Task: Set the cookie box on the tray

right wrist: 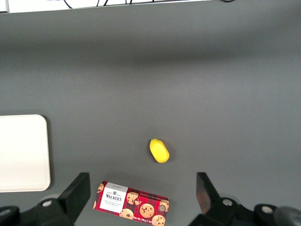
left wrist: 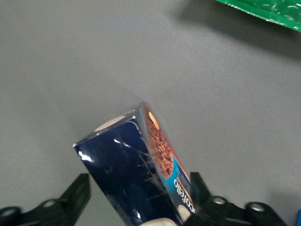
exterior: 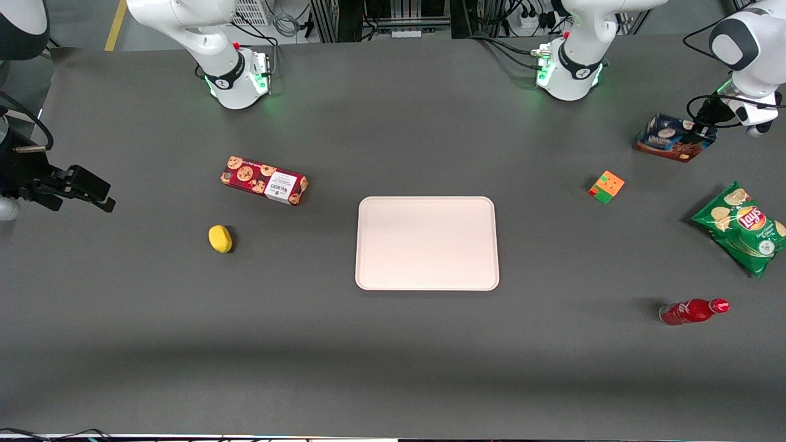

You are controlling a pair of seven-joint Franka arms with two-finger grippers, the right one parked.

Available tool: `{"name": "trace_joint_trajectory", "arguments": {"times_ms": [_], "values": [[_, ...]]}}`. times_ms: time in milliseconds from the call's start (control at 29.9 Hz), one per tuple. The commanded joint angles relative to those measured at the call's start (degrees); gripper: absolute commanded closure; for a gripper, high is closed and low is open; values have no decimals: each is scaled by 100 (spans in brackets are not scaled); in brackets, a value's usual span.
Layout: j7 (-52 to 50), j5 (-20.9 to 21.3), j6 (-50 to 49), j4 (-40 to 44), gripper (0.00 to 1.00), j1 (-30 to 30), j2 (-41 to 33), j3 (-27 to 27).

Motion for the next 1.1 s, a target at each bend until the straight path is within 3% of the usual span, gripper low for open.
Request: {"name": "trace_joint_trajectory", "arguments": {"times_ms": [0, 201, 435, 602, 802, 1070], "values": [[-4, 102, 115, -102, 100, -28, -96, 20], [40, 120, -121, 188, 100, -63, -184, -339], [382, 50, -1456, 882, 100, -168, -781, -647], [593, -55, -2888, 1672, 100, -221, -1124, -1507], [1445, -1258, -4751, 3209, 100, -248, -1046, -2650], [2035, -1821, -6668, 5398, 100, -266, -458, -4038]]}}
